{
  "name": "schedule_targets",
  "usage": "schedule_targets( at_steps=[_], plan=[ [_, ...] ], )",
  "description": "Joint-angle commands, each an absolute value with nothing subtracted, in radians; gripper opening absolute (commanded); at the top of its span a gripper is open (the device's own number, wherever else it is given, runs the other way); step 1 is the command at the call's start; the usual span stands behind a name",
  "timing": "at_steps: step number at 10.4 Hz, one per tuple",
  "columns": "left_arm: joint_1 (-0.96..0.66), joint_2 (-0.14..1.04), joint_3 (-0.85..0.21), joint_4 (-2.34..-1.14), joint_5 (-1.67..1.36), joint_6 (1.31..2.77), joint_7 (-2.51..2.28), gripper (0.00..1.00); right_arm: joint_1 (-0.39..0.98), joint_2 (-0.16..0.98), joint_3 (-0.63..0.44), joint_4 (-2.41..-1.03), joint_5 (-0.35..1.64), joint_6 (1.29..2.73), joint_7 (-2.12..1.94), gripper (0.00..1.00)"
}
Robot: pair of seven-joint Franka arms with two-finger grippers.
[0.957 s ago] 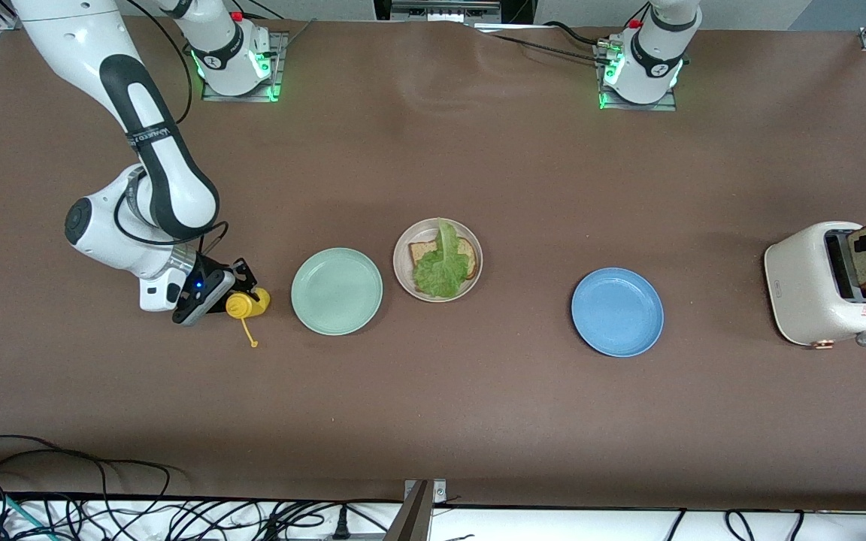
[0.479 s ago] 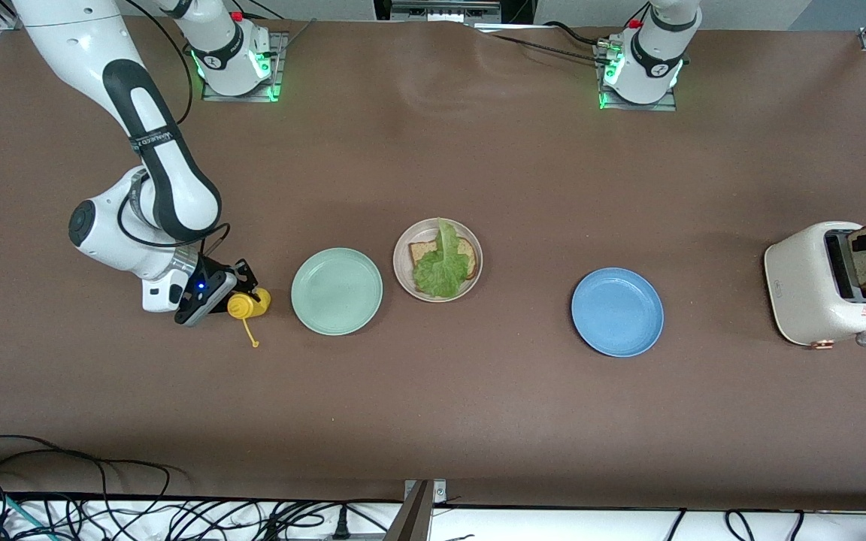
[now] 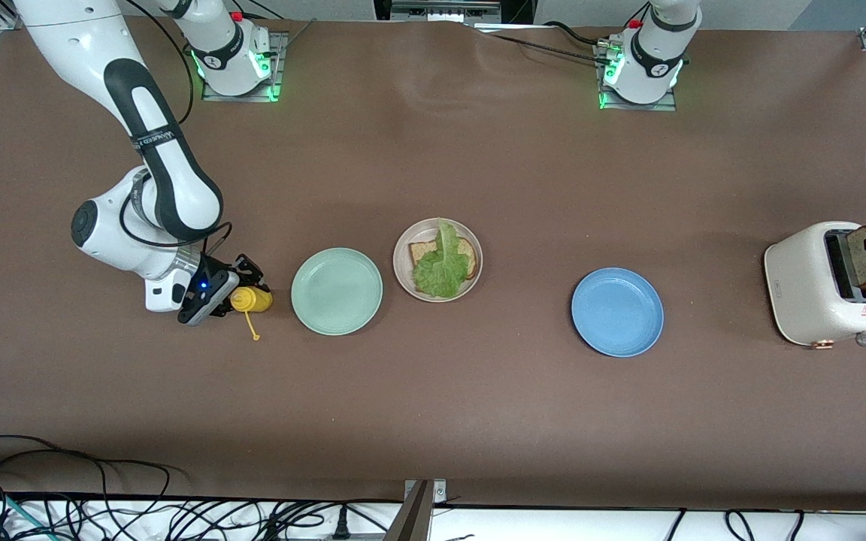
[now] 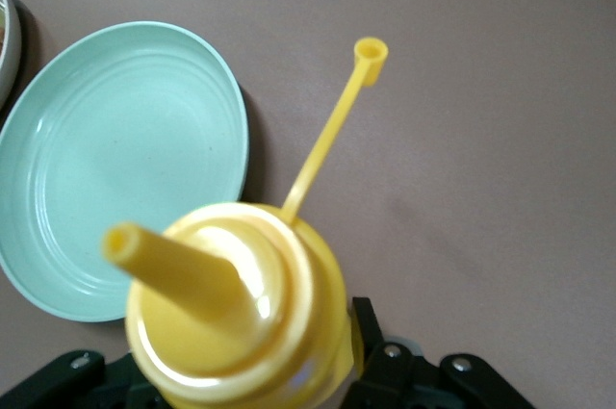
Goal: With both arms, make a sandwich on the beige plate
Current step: 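Lower the bottle to the table while the left gripper grasps the toast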
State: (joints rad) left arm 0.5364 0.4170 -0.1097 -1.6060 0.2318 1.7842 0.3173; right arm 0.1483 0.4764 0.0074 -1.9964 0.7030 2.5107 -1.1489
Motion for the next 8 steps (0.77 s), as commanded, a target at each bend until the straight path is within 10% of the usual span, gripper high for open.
schedule_targets(
  at_steps=[1,8],
  plan=[
    [0.545,0.411,-0.118,-1.603,0.213,1.786,0.325,0.0,0.133,0.439,0.017,-1.999,0.73,2.429,-1.141,0.81],
    [0.545,0.382,-0.121,-1.598,0.158,1.734,0.322,0.0,0.097,0.373,-0.014,-2.006,0.701,2.272,-1.076,1.0]
  ],
)
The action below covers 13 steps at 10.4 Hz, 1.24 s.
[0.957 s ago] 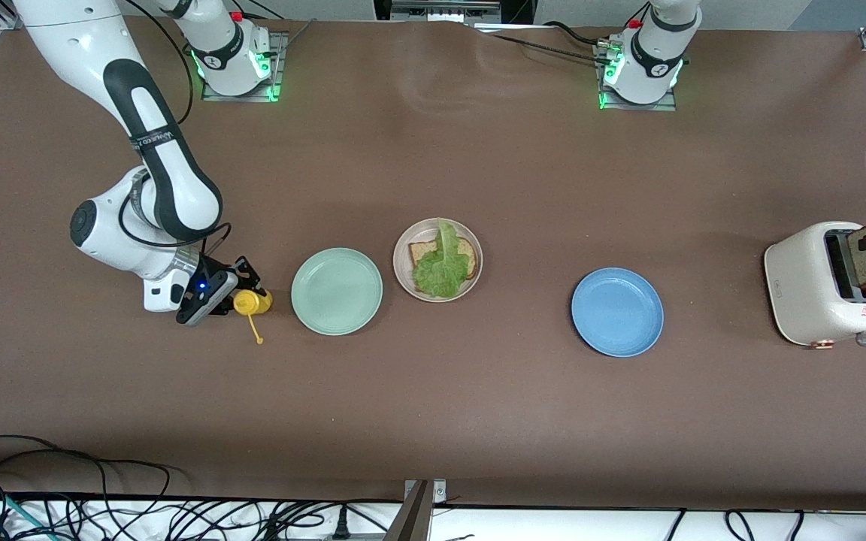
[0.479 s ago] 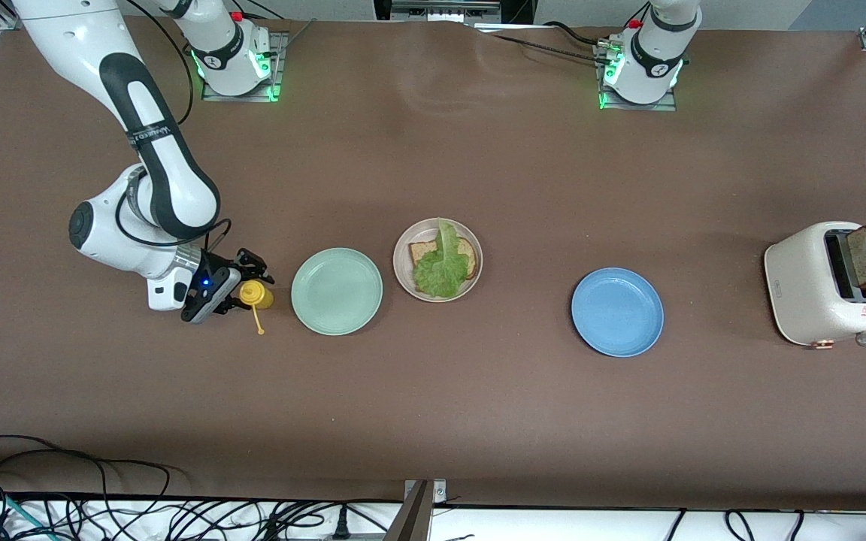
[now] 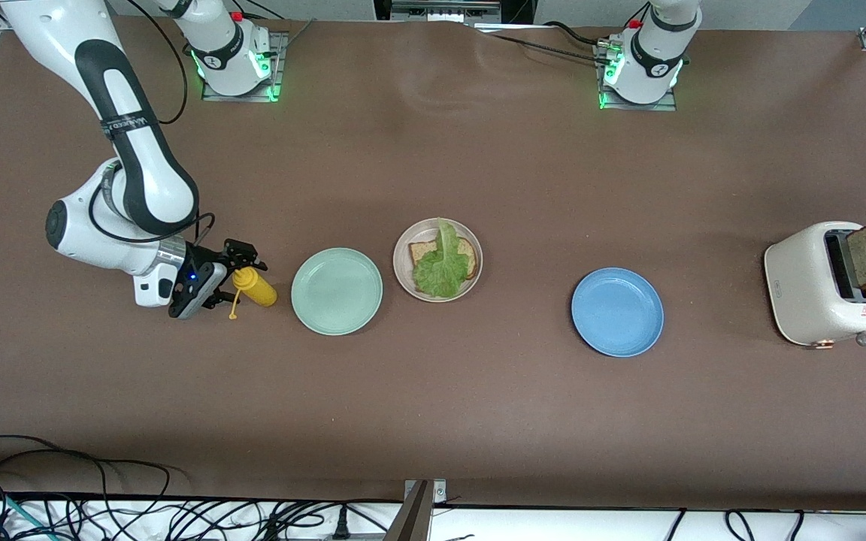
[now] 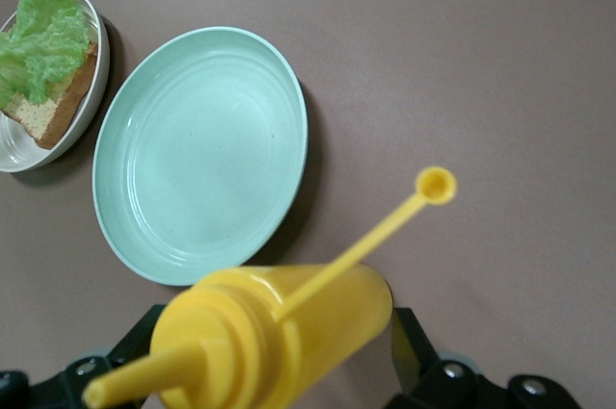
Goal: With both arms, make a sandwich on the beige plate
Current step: 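Lower the bottle to the table while the left gripper grasps the toast, then release the bottle and retract the right gripper while the left gripper lifts toast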
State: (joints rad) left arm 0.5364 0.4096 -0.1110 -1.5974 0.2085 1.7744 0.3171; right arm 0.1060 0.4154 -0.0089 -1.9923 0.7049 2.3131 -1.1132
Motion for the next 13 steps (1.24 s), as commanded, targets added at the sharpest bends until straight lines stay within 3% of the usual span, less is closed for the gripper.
schedule_targets(
  at_steps=[1,6,9,13],
  plan=[
    [0.545,0.365,-0.121,-1.595,0.126,1.724,0.321,0.0,0.097,0.351,-0.015,-2.006,0.662,2.246,-1.002,1.0],
    [0.543,0.269,-0.126,-1.585,0.12,1.675,0.322,0.0,0.097,0.232,-0.04,-1.977,0.401,2.088,-0.549,1.0],
    [0.537,0.219,-0.127,-1.53,0.021,1.583,0.319,0.0,0.097,0.239,-0.132,-1.856,0.329,1.939,-0.467,1.0],
    [0.529,0.21,-0.165,-1.445,-0.116,1.453,0.23,0.0,0.109,0.219,-0.13,-1.691,0.084,1.734,-0.152,1.0]
  ],
)
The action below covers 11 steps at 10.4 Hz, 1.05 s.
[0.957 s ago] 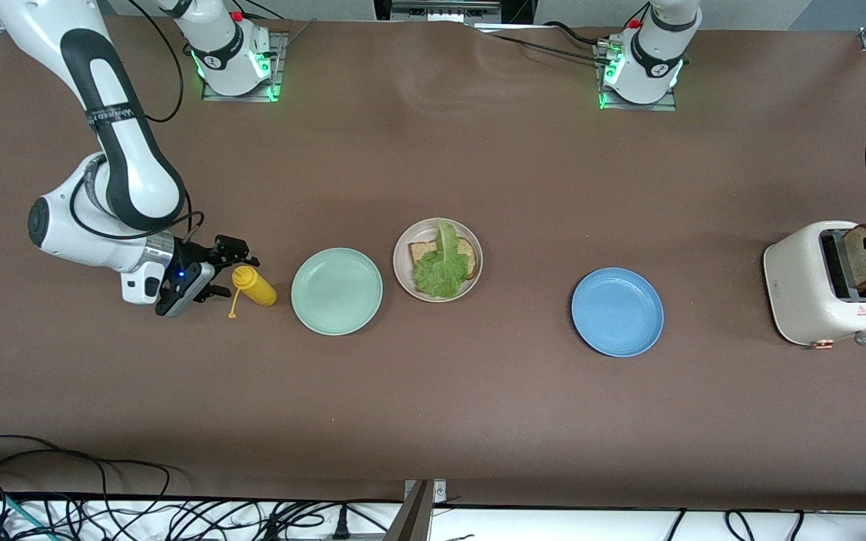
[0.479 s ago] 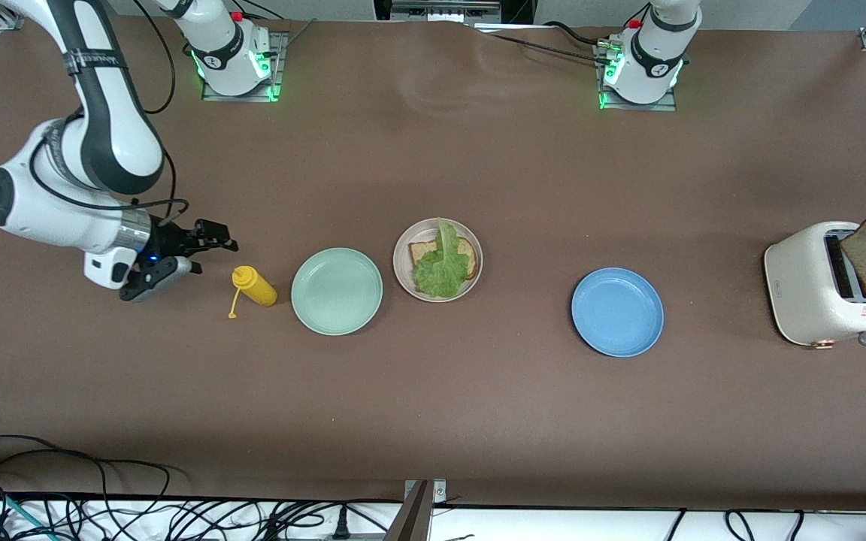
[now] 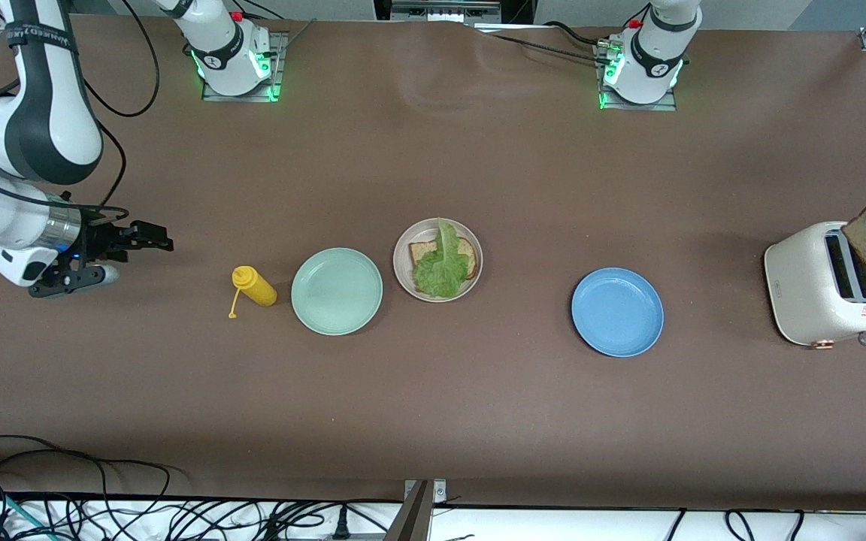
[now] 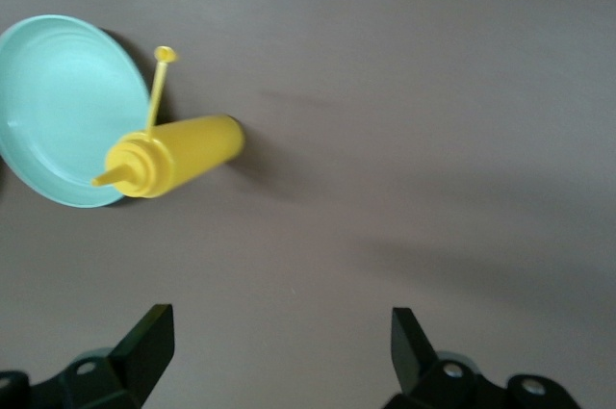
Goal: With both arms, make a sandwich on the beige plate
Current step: 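Release the bottle and retract the right gripper while the left gripper lifts toast, then carry the toast with the left gripper over the beige plate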
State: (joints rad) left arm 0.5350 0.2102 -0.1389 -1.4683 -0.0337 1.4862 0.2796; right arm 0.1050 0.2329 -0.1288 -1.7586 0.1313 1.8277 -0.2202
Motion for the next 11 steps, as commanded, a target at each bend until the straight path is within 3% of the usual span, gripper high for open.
schedule_targets(
  at_steps=[1,4,11],
  plan=[
    [0.528,0.215,-0.181,-1.45,-0.188,1.453,0.148,0.0,0.107,0.207,-0.136,-1.654,0.081,1.703,-0.153,1.0],
    [0.494,0.265,-0.25,-1.459,-0.346,1.454,0.008,0.0,0.107,0.161,-0.153,-1.629,0.026,1.669,-0.141,1.0],
    [0.152,0.448,-0.25,-1.5,-0.633,1.443,-0.095,0.0,0.106,0.101,-0.203,-1.625,0.003,1.611,-0.097,1.0]
  ],
)
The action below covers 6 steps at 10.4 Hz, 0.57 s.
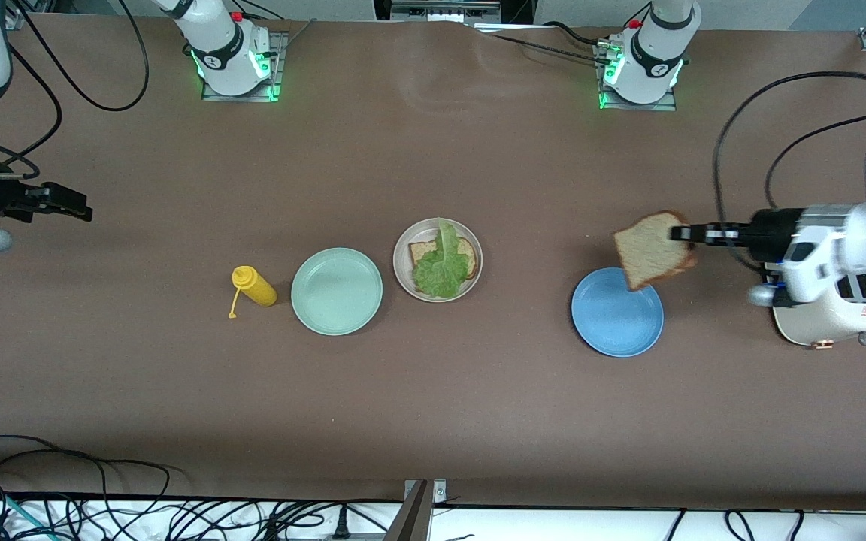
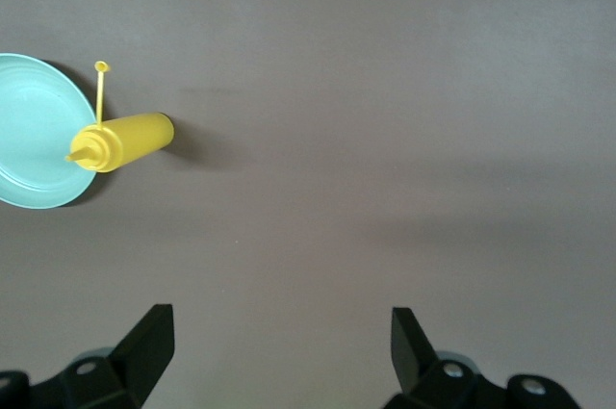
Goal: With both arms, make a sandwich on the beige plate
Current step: 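Carry the toast with the left gripper over the beige plate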
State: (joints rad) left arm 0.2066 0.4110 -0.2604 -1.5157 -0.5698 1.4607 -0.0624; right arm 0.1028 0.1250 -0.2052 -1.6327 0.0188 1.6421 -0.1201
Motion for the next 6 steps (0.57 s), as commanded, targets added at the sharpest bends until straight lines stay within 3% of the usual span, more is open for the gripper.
schedule_targets(
  at_steps=[1,6],
  plan=[
    [0.097,0.475,-0.25,-1.502,-0.697,1.45,-0.1,0.0,0.109,0.095,-0.198,-1.621,-0.001,1.611,-0.056,1.0],
    [-0.092,0.581,-0.25,-1.497,-0.848,1.509,-0.035,0.0,0.115,0.1,-0.163,-1.617,-0.002,1.582,0.041,1.0]
  ],
)
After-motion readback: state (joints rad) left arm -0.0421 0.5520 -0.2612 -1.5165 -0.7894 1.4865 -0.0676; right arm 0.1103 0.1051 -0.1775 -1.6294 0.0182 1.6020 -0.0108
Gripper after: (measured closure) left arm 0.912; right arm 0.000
